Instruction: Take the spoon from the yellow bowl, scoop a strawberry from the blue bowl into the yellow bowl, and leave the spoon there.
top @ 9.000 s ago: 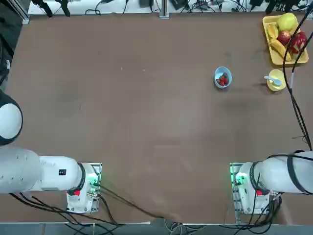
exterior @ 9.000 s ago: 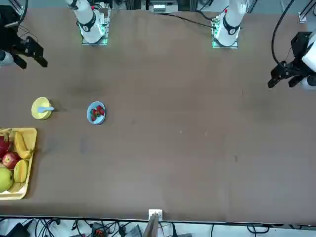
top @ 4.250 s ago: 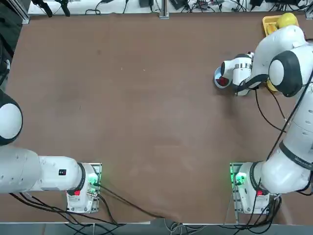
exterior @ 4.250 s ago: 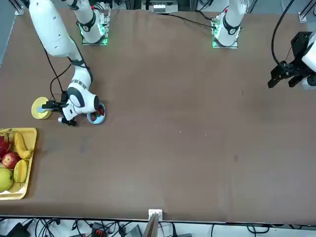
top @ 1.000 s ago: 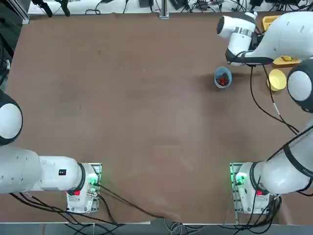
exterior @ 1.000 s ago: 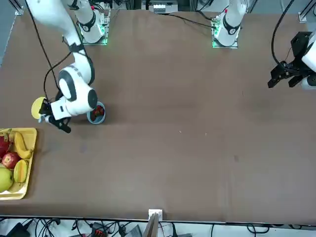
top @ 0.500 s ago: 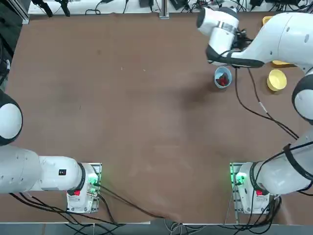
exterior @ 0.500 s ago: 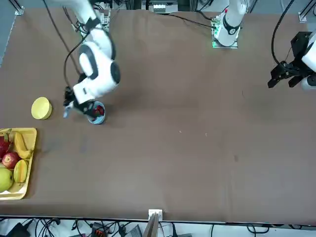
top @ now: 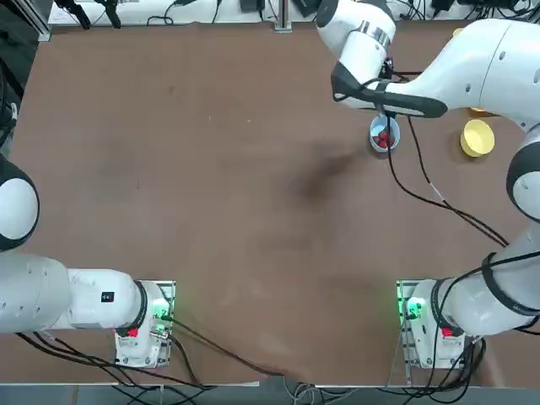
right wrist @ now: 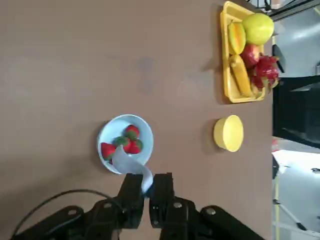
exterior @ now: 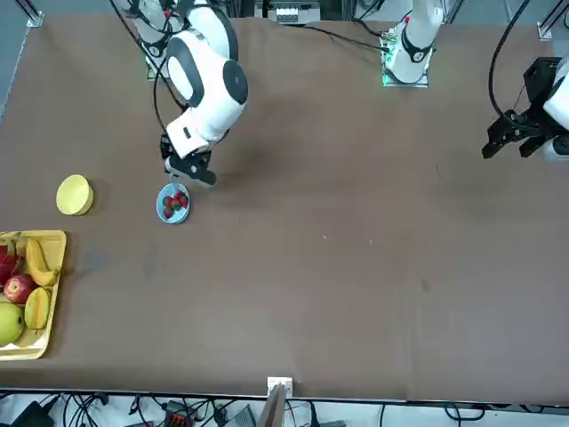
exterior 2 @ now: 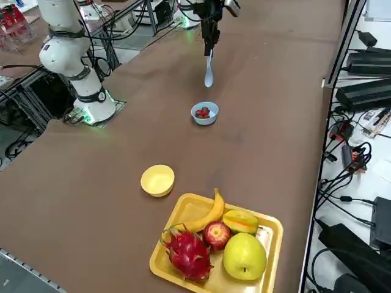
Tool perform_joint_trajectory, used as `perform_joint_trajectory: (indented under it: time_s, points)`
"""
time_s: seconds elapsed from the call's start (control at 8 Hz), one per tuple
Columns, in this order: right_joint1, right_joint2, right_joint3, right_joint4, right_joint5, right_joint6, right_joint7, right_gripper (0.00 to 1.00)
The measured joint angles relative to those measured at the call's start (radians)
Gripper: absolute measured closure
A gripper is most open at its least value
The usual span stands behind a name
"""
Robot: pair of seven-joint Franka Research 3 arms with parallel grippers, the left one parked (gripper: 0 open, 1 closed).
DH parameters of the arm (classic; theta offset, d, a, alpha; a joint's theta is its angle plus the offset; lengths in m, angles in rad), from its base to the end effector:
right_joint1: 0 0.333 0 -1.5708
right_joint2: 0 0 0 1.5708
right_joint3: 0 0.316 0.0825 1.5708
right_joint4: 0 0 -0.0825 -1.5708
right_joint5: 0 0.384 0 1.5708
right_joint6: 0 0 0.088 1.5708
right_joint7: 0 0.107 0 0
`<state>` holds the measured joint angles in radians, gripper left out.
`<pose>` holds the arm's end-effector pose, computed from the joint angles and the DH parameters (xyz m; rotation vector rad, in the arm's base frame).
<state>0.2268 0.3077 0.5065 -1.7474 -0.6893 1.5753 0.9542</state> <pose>0.4977 0.3267 0.4003 2.4766 -0.0601 0.1525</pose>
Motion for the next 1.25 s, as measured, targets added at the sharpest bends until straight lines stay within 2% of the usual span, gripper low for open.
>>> perform_joint_trajectory:
  time_s: [0.38,0.88,1.25]
  points:
    - [-0.008,0.023,0.001,-0.013,0.007,0.022,0.019,0.89]
    - [-0.086,0.031,0.000,-0.068,0.058,0.104,0.006,0.89]
    - [-0.128,0.020,0.000,-0.156,0.060,0.203,0.006,0.89]
